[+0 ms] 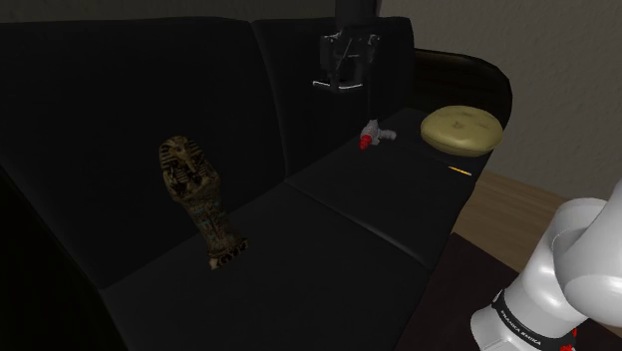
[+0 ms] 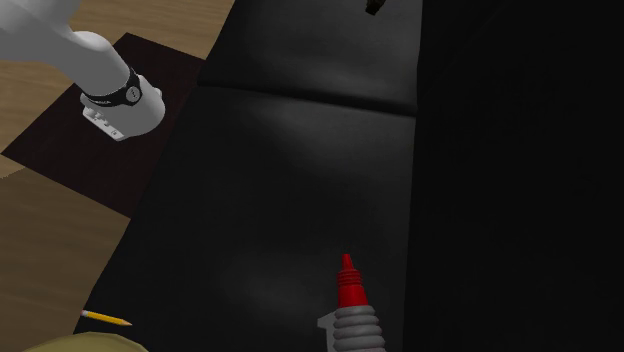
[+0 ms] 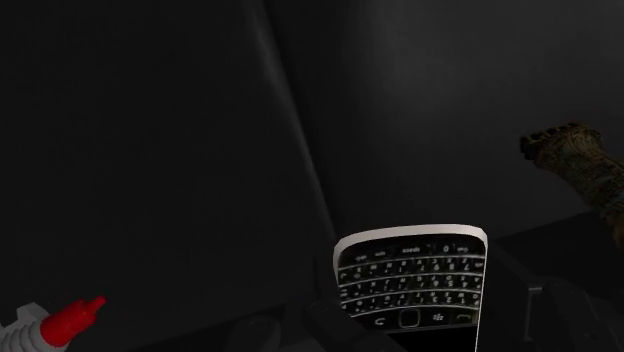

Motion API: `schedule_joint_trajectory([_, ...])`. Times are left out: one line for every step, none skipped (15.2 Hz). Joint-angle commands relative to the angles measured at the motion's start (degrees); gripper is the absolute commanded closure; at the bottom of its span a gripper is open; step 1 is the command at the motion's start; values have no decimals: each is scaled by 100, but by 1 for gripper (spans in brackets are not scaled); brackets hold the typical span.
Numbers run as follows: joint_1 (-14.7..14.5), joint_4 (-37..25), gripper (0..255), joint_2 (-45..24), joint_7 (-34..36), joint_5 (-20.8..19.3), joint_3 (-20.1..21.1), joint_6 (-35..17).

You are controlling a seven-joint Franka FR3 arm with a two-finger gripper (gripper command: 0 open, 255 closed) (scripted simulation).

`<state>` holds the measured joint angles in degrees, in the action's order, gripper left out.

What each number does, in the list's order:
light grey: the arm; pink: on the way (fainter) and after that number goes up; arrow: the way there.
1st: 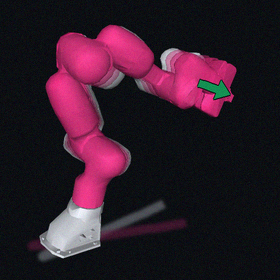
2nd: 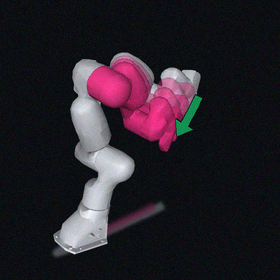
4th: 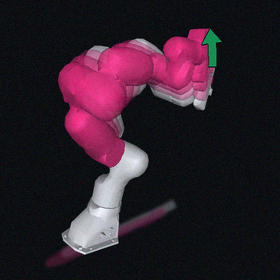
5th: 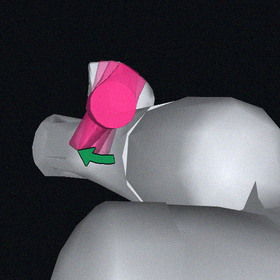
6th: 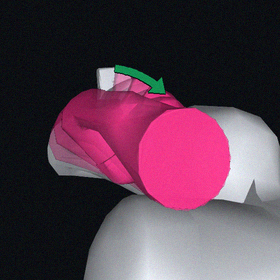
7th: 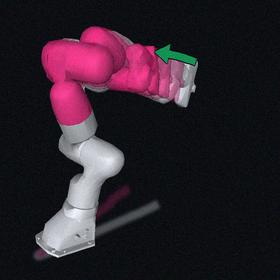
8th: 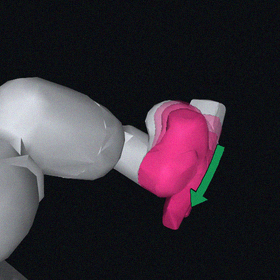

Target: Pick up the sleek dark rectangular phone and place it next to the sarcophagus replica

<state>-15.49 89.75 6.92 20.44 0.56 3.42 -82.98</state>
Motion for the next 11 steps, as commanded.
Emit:
schedule_joint_trajectory([-128,-91,255,-71,310,14,170,19])
schedule_joint_trajectory([-190,-110,255,-87,453,20,252,21])
schedule_joint_trajectory([-254,-136,255,-109,597,26,331,23])
schedule_joint_trajectory([-316,-170,255,-138,741,30,413,27])
schedule_joint_trajectory([-380,-211,255,-173,886,32,492,32])
schedule_joint_trajectory([-444,-259,255,-215,1031,32,574,38])
schedule_joint_trajectory([-510,-316,255,-263,1177,30,654,45])
schedule_joint_trajectory([-574,-380,255,-318,1323,25,735,54])
schedule_joint_trajectory([-640,-452,255,-380,1470,18,816,64])
schedule_joint_trajectory([-708,-533,255,-449,1617,7,896,76])
schedule_joint_trajectory([-778,-622,255,-525,1765,-8,976,91])
